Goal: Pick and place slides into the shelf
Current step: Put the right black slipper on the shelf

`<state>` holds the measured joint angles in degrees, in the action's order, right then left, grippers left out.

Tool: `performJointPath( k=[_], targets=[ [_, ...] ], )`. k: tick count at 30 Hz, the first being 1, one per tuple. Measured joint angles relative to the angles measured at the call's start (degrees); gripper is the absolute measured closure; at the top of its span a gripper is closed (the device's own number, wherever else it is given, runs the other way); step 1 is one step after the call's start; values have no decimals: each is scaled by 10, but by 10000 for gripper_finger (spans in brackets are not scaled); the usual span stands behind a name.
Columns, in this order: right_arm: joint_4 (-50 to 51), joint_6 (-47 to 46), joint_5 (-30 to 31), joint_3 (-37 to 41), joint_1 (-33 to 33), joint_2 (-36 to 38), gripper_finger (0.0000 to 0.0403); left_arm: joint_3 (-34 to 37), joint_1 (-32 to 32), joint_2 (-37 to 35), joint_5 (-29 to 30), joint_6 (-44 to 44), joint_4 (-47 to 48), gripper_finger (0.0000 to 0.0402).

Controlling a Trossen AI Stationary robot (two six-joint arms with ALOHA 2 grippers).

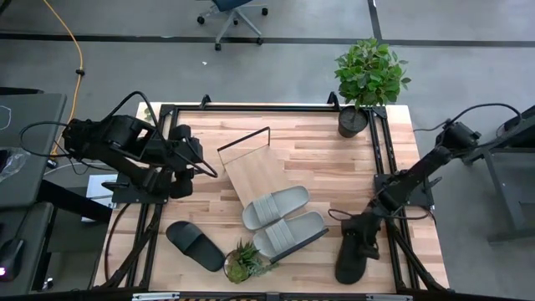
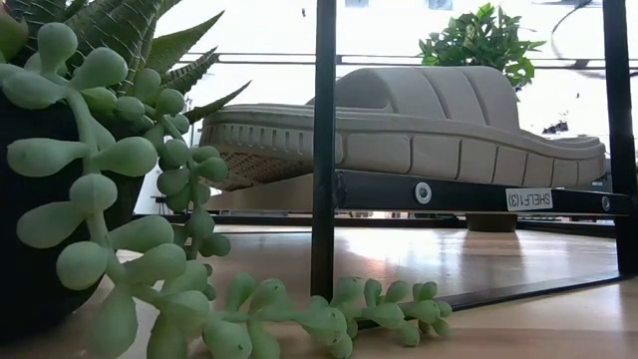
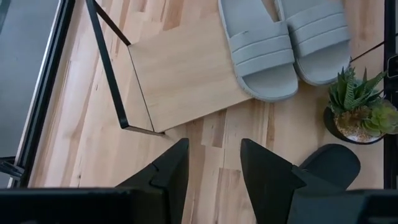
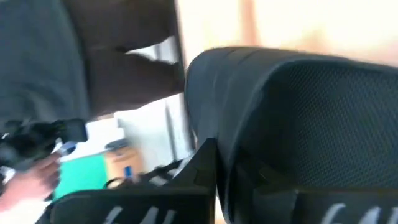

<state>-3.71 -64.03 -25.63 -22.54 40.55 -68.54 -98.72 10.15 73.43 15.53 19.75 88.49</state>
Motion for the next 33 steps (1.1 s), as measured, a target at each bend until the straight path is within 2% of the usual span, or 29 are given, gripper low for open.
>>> performJointPath(
  k=[7, 11, 16, 21, 26, 33],
  targets=[
    [-3, -76, 7, -32, 42, 62, 401, 0, 0, 0, 1, -5, 0, 268],
    [-3, -109, 32, -57, 61, 106, 402, 0, 0, 0, 1, -14, 0, 268],
    [-4, -142, 81, -89, 79, 155, 402, 0, 0, 0, 1, -15, 0, 268],
    [-4, -123, 157, -119, 87, 187, 402, 0, 0, 0, 1, -15, 0, 268],
    [-4, -84, 205, -136, 62, 199, 402, 0, 0, 0, 6, -15, 0, 268],
    [-3, -48, 185, -167, -18, 198, 403, 0, 0, 0, 12, -15, 0, 268]
  ],
)
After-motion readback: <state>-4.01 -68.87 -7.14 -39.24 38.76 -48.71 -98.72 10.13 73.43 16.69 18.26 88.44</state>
